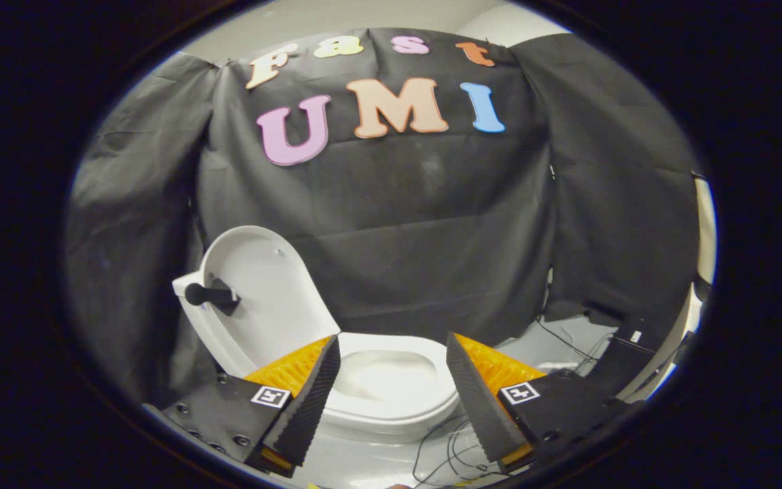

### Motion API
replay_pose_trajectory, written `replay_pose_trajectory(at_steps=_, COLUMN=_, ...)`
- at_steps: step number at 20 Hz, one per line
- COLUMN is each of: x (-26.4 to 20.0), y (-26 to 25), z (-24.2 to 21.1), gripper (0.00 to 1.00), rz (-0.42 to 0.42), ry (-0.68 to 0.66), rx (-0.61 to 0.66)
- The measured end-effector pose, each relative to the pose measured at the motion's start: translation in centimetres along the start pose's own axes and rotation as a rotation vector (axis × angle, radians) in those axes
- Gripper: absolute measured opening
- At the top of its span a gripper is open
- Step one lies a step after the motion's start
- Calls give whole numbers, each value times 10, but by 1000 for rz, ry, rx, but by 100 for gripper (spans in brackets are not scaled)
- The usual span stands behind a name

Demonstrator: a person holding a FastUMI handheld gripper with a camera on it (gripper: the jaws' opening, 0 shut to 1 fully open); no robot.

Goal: Open the toilet lid.

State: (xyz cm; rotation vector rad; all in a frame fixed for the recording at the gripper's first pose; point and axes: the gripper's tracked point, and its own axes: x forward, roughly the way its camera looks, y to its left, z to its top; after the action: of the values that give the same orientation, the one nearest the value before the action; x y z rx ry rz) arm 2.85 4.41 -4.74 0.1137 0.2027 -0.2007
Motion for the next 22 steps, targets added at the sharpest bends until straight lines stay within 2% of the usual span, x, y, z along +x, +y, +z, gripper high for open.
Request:
replay_pose_trajectory(at_steps=7, x=-7, y=-6, z=21, gripper=97, rz=-28, ry=-82, rx=6)
replay_pose_trajectory(at_steps=11, x=-11, y=2, z=46, gripper=96, rz=-13, ry=-172, rx=-15)
replay_pose_trajectory(at_steps=13, x=-7, y=9, z=54, gripper=96, rz=22, ry=-188, rx=-40)
replay_pose_trajectory(at_steps=20, x=10, y=43, z=23, gripper=97, rz=113, ry=-67, rx=-102)
replay_pose_trajectory(at_steps=22, x=13, y=45, z=16, gripper=97, rz=117, ry=-48, rx=-113)
